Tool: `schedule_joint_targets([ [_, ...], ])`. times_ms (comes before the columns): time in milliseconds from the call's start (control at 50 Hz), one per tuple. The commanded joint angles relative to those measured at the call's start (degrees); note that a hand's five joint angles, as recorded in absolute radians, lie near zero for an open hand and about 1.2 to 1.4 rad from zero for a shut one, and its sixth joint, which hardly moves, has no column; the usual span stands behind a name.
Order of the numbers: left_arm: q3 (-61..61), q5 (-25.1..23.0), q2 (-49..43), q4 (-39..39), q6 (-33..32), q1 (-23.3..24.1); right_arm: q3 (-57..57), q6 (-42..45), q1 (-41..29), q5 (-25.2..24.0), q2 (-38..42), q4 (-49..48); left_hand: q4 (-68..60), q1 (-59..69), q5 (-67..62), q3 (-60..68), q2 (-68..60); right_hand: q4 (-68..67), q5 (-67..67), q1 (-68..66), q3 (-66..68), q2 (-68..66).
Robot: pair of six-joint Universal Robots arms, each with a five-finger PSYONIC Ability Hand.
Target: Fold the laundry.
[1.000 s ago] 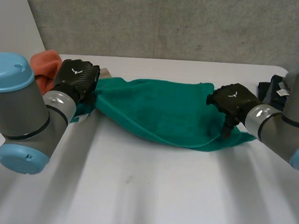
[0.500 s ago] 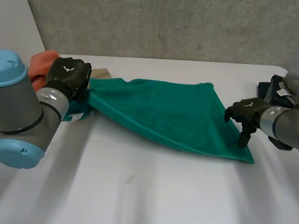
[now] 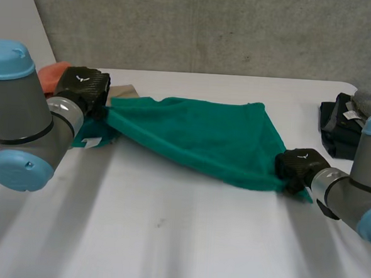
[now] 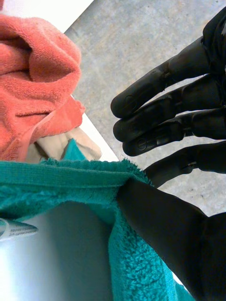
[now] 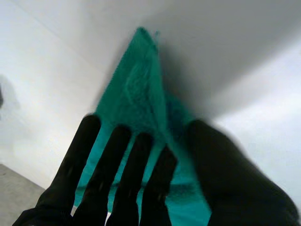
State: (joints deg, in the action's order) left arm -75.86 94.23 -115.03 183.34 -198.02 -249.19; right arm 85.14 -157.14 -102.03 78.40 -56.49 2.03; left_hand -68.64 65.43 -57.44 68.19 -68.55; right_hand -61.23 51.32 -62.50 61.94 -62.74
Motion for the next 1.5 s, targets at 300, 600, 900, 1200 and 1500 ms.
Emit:
schedule_joint_targets([
  [300,-15.3,-3.9,8.3,-24.1,-17.2,1.2,7.8,48.0,13.3,-3.2,-19.1,46.6,-11.4,14.6,-12.6,11.8,-11.4,-18.8,18.7,-17.5,18.1,-17.3],
  [600,6.1,0.7,-2.1,-16.7,-24.1,4.2,-13.0,33.1,6.2,0.1,-10.1,36.0,-11.4,14.6,-12.6,11.8,-11.4,-18.8,18.7,-17.5,18.1,-17.3],
  [900,44.4,7.0,-5.2,17.3,-15.2,2.4,-40.5,-2.5,2.3,8.7,-9.8,-17.4,-11.4,14.6,-12.6,11.8,-11.4,-18.8,18.7,-17.5,18.1,-17.3],
  [1200,20.4,4.6,-2.0,15.9,-10.6,-0.9,-25.3,-2.3,0.8,4.2,-11.2,-13.6,-11.4,14.6,-12.6,11.8,-11.4,-18.8,18.7,-17.5,18.1,-17.3],
  [1500,-9.0,-5.8,-8.5,19.6,-17.6,-2.7,-0.3,5.3,4.8,-2.9,-5.7,-8.7,-11.4,14.6,-12.6,11.8,-11.4,-18.8,18.7,-17.5,18.1,-17.3],
])
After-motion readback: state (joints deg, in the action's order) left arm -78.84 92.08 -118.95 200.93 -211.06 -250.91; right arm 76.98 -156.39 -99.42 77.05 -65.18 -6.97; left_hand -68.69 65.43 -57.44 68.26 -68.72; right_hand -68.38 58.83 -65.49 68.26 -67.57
